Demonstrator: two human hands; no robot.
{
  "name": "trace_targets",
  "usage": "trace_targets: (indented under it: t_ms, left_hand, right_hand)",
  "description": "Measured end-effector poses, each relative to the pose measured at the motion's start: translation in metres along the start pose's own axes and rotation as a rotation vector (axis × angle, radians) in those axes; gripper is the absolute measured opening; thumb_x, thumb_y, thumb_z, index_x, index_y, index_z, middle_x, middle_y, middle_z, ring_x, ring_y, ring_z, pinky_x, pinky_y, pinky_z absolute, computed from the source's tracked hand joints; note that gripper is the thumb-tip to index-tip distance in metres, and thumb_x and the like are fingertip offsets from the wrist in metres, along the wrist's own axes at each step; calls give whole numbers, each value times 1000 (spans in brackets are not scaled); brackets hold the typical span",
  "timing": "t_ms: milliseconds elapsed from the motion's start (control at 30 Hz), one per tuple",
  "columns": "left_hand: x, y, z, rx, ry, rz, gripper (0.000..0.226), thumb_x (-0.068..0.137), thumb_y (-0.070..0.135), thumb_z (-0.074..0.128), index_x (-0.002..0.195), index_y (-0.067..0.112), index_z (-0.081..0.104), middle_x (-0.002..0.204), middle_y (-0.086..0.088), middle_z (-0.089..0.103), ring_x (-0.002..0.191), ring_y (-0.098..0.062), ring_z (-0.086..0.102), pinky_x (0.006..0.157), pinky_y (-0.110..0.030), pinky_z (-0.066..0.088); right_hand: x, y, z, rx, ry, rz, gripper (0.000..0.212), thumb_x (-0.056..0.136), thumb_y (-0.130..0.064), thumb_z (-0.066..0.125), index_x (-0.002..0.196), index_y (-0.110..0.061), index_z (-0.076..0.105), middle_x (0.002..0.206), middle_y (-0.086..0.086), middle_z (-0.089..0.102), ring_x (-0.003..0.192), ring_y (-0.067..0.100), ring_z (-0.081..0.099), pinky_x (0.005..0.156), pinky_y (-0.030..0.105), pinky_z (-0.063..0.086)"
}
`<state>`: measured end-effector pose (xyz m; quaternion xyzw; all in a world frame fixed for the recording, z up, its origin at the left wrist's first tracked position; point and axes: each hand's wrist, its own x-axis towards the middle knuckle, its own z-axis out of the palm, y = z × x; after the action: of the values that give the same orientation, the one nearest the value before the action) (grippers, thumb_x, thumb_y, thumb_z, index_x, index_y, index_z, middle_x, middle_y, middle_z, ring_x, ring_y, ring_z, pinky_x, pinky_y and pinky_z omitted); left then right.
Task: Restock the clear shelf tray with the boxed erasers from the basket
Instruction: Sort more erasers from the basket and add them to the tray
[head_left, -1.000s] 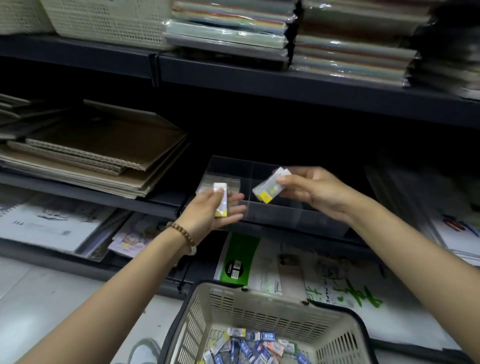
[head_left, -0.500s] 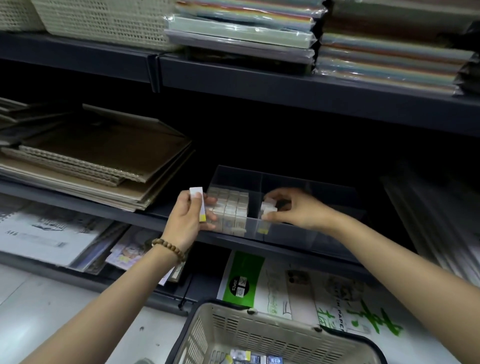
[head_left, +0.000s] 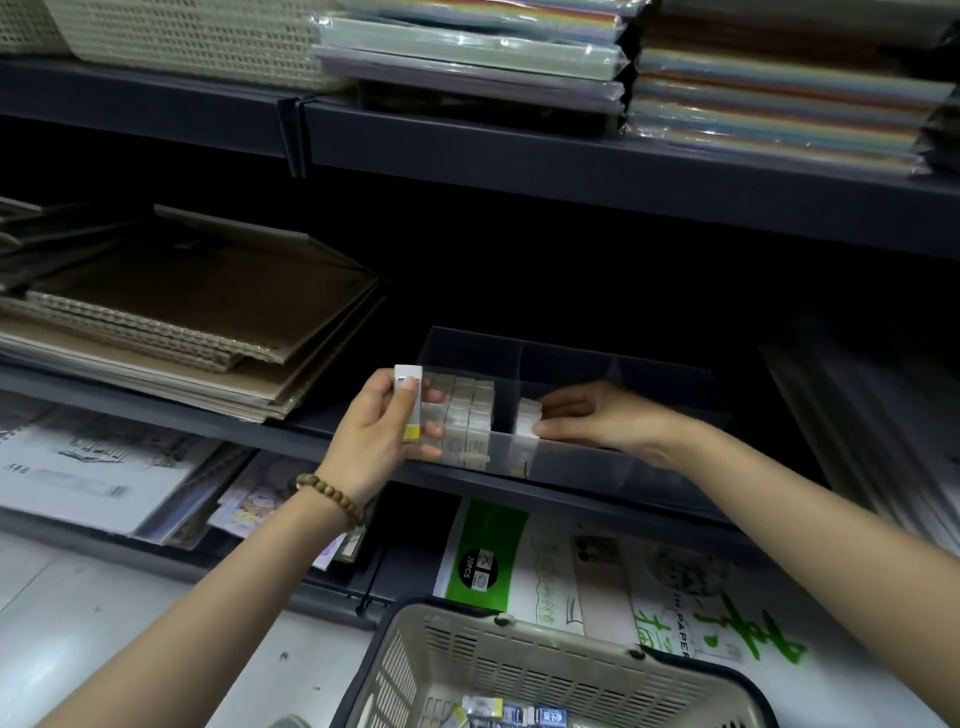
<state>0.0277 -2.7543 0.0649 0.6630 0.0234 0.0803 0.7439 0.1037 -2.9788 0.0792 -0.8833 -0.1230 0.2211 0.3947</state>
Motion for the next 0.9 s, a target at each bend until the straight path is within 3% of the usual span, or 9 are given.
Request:
trace_targets:
  t_ms: [167, 267, 333, 433, 533, 667, 900]
  left_hand:
    - [5, 3, 5, 162, -82, 100, 15, 95, 19, 46, 100, 14, 60, 89, 2, 58, 81, -7, 62, 72, -21, 56]
    - [16, 10, 16, 304, -106, 233, 13, 92, 19, 55, 102, 18, 62, 86, 4, 64, 76, 1, 59, 66, -12, 50]
    - [27, 15, 27, 272, -118, 248, 15, 90, 14, 59, 103, 19, 60, 86, -2, 68, 73, -1, 61, 62, -14, 51]
    - [45, 17, 40, 309, -168, 282, 17, 88, 9, 61, 104, 13, 59, 81, 1, 66, 73, 1, 63, 68, -14, 51]
    - [60, 10, 49, 410, -180, 343, 15, 86, 8, 64, 101, 12, 61, 93, -4, 64, 85, -7, 63, 77, -16, 52]
    - [68, -2, 53, 566, -232, 352, 17, 86, 11, 64, 104, 11, 64, 100, -8, 66, 92, -16, 63, 83, -20, 51]
    - [69, -7, 46, 915, -368, 329, 25, 93, 28, 55, 114, 20, 66, 109, 0, 68, 98, -8, 58, 82, -17, 39]
  right_hand:
    - [0, -3, 0, -7, -1, 1, 51, 80, -34, 70, 126, -19, 53, 116, -4, 61, 102, 8, 60, 90, 17, 46]
    - [-2, -2, 0, 60, 5, 7, 37, 91, -33, 58, 124, -16, 55, 109, -1, 66, 90, 4, 65, 76, 12, 52]
    - [-2, -1, 1, 121, 15, 16, 35, 96, -29, 49, 126, -12, 54, 110, 3, 66, 93, 7, 65, 77, 14, 53]
    - [-3, 2, 0, 198, 2, 21, 36, 98, -23, 46, 130, -8, 51, 117, 10, 63, 98, 12, 64, 80, 15, 53]
    - [-3, 4, 0, 183, -21, 9, 37, 97, -20, 48, 133, -11, 49, 121, 7, 62, 106, 13, 62, 89, 19, 50]
    - [-3, 4, 1, 198, -6, -8, 34, 96, -21, 51, 129, -12, 52, 116, 5, 64, 102, 10, 63, 85, 16, 51]
    - [-4, 1, 7, 79, 103, -16, 35, 90, -28, 60, 123, -16, 53, 110, 2, 65, 99, 14, 65, 94, 26, 49]
